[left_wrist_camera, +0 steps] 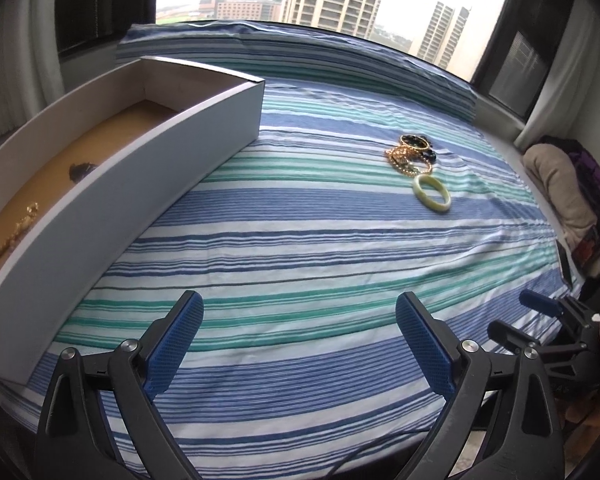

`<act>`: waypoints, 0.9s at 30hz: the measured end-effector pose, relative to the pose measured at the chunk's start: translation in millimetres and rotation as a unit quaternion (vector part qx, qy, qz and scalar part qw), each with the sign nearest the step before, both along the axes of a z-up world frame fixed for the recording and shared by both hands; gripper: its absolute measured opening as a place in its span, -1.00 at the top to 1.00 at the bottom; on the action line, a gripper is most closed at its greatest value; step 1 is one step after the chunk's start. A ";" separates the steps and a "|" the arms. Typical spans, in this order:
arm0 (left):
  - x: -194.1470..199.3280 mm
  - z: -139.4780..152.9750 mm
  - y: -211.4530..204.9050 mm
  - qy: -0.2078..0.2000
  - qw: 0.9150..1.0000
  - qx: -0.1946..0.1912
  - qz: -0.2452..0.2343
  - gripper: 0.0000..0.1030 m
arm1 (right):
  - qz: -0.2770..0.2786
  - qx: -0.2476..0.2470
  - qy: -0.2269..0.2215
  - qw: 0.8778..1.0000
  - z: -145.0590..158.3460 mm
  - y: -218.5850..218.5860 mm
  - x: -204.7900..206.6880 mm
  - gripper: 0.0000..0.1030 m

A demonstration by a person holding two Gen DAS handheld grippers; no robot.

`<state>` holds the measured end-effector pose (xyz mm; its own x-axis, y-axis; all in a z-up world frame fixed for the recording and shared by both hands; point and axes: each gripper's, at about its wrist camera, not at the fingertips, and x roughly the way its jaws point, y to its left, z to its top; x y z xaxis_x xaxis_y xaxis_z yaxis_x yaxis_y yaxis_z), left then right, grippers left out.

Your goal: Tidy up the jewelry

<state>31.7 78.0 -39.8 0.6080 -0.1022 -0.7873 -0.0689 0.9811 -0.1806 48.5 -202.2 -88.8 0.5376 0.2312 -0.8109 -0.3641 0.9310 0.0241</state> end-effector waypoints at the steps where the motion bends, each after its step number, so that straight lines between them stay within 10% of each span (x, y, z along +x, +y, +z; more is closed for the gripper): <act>1: 0.5 -0.1 -1.0 0.003 1.000 0.004 -0.001 -0.89 | 0.002 -0.002 -0.001 1.000 0.5 1.6 -0.9 -0.72; 27: 11.3 -16.8 -20.9 0.052 0.998 0.031 -0.009 -0.90 | -0.016 -0.007 -0.003 1.000 1.1 -23.3 -1.2 -0.72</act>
<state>43.0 57.1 -56.6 0.5214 -0.0608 -0.8511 -0.0672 0.9914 -0.1120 47.2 -225.5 -87.7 0.5491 0.2027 -0.8108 -0.3345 0.9424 0.0090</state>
